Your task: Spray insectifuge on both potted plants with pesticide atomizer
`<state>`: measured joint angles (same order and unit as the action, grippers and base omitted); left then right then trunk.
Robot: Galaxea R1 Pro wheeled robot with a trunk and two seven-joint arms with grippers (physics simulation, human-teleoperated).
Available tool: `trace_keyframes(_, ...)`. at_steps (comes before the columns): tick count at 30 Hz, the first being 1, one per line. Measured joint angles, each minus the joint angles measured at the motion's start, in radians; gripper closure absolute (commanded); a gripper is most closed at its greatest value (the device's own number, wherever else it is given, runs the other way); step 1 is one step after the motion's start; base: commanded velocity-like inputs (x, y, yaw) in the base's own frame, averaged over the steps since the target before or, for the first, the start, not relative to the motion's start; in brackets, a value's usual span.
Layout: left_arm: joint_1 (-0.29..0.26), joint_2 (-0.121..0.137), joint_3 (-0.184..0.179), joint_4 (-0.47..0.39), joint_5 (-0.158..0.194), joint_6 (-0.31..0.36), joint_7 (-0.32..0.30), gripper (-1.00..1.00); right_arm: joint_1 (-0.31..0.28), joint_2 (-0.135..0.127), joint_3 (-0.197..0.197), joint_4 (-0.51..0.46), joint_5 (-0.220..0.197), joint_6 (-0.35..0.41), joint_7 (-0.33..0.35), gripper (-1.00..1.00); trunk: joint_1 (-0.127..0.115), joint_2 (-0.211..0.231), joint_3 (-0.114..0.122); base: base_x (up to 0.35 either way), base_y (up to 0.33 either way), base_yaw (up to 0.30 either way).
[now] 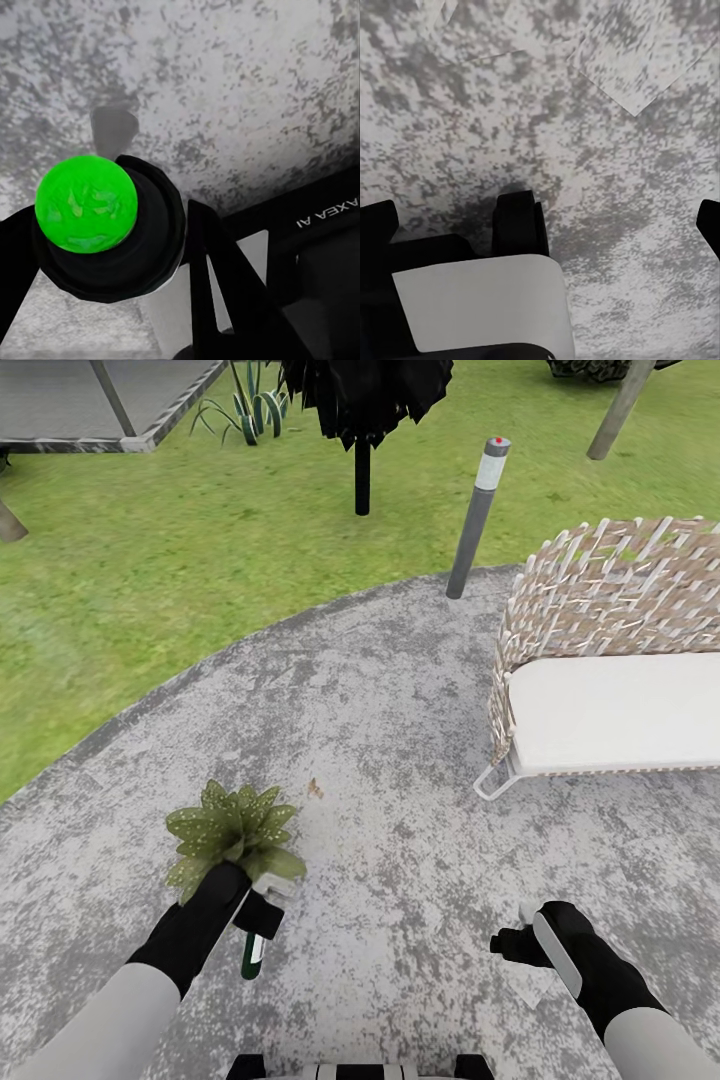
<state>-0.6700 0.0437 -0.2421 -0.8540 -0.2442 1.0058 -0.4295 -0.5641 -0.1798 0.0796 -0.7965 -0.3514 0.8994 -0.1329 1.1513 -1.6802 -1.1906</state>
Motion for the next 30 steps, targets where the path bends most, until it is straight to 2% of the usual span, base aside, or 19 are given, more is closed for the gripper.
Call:
trace_keyframes(10, -0.007, 0.001, 0.009, -0.009, 0.001, 0.000, 0.000, 1.00, 0.000, 0.000, 0.000, -0.001, 0.000, 0.000, 0.000, -1.00, 0.000, 0.000, 0.000, 0.000, 0.000, 0.000)
trace_keyframes(21, -0.107, 0.002, 0.008, -0.021, 0.001, 0.000, 0.002, 1.00, 0.000, -0.002, 0.000, -0.001, 0.000, 0.000, 0.000, -1.00, 0.000, 0.000, 0.000, 0.000, 0.000, 0.000)
trace_keyframes(30, -0.127, 0.002, 0.002, -0.020, -0.001, 0.001, 0.003, 1.00, 0.000, -0.003, 0.000, -0.002, 0.000, 0.000, 0.000, -1.00, 0.000, 0.000, 0.000, 0.000, 0.000, 0.000)
